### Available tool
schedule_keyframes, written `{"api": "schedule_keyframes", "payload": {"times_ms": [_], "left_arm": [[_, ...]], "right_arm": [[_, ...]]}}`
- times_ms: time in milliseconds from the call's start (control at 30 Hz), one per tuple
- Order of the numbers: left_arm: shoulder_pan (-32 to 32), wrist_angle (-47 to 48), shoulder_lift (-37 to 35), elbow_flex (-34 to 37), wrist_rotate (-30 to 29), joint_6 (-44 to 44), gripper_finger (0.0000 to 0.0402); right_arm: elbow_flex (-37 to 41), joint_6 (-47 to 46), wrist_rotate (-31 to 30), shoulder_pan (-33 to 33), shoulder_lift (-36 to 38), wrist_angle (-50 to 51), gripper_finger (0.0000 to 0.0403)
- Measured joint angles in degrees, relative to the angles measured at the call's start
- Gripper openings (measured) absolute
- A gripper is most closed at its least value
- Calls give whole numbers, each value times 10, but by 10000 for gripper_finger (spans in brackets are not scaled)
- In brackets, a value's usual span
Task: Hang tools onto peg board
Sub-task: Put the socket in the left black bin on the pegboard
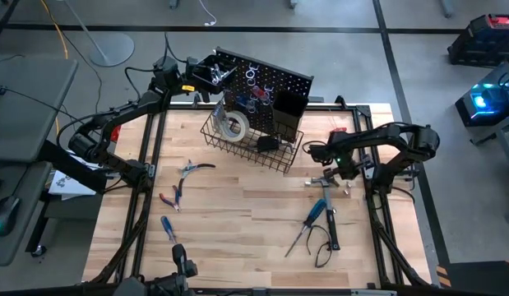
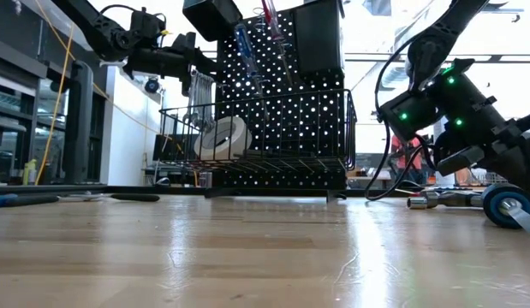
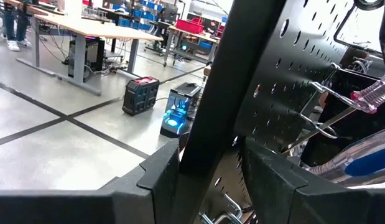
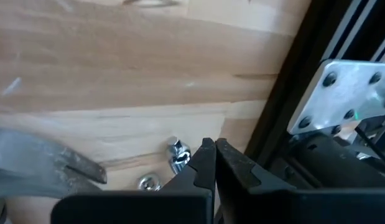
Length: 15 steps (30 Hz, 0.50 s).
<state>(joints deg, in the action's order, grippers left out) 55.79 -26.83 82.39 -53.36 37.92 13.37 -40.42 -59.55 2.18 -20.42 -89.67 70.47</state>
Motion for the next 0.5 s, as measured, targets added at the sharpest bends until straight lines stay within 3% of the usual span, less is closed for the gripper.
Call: {"api": "schedule_keyframes", "payload": {"times_ms": [500], "left_arm": [[0,1,0,0,2,1,157]], "right_arm": [[0,-25,15,24,-17,-10,0]]}}
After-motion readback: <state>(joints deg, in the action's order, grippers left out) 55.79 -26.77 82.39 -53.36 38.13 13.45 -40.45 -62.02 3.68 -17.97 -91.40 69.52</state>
